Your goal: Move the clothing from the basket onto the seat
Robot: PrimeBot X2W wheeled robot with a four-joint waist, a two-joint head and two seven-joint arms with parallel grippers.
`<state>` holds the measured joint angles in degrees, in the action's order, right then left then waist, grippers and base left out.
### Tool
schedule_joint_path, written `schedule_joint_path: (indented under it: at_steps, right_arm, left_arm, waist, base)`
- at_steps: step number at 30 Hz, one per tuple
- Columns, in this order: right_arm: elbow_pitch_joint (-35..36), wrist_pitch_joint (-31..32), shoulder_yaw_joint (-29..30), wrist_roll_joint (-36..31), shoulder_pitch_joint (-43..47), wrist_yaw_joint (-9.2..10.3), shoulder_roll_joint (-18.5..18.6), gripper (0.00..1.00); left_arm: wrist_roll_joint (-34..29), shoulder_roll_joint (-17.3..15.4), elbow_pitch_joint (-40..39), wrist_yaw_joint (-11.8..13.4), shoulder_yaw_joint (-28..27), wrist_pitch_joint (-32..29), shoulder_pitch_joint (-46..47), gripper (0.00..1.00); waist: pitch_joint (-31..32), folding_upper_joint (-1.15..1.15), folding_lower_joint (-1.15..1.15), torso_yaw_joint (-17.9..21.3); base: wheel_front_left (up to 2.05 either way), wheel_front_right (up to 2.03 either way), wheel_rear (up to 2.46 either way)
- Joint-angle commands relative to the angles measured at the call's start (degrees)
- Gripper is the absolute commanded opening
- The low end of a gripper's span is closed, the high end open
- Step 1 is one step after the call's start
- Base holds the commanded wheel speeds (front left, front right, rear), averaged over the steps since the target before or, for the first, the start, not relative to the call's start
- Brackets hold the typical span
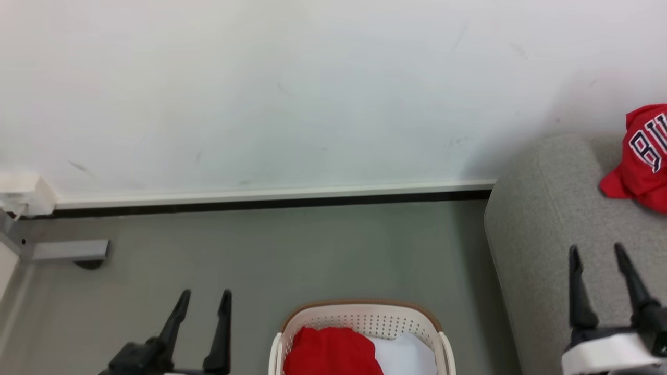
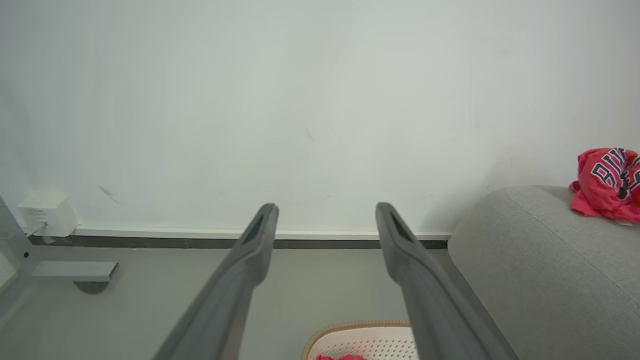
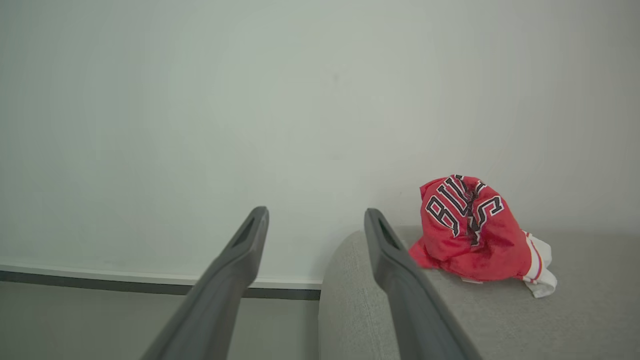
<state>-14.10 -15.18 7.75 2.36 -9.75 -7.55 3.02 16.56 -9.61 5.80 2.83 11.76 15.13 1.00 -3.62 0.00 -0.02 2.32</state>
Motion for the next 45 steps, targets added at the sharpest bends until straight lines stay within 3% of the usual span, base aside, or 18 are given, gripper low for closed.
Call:
schedule_joint_path:
  at_steps: [1,11,22,45]
  right_arm:
    - [0.05,0.06,-1.37,1.3,2.66,0.12,0.02,1.0]
    - [-2.38,0.06,-7.61,5.59,7.95,0.12,-0.06,1.0]
    - [-7.11,0.05,-10.76,7.55,9.21,0.12,-0.01,1.0]
    - [-7.24,0.06,-10.73,7.88,7.99,0.12,-0.03,1.0]
  left_arm:
    - [-1.75,0.61,0.68,-0.99,-2.38,0.03,-2.02,1.0]
    - [-5.94,5.14,1.63,-4.39,-9.8,0.03,-6.85,1.0]
    - [-8.57,6.49,4.8,-7.06,-13.53,0.03,-8.4,1.0]
    - [-7.22,6.65,4.99,-7.51,-13.1,0.03,-7.4,1.0]
  waist:
    - [1.65,0.0,0.02,0.35]
    - [3.84,0.0,0.02,2.15]
    - [5.37,0.0,0.02,2.94]
    - [5.32,0.0,0.02,2.3]
  base:
    - [0.0,0.0,0.0]
    - [0.0,0.0,0.0]
    - [0.0,0.0,0.0]
    - [0.0,0.0,0.0]
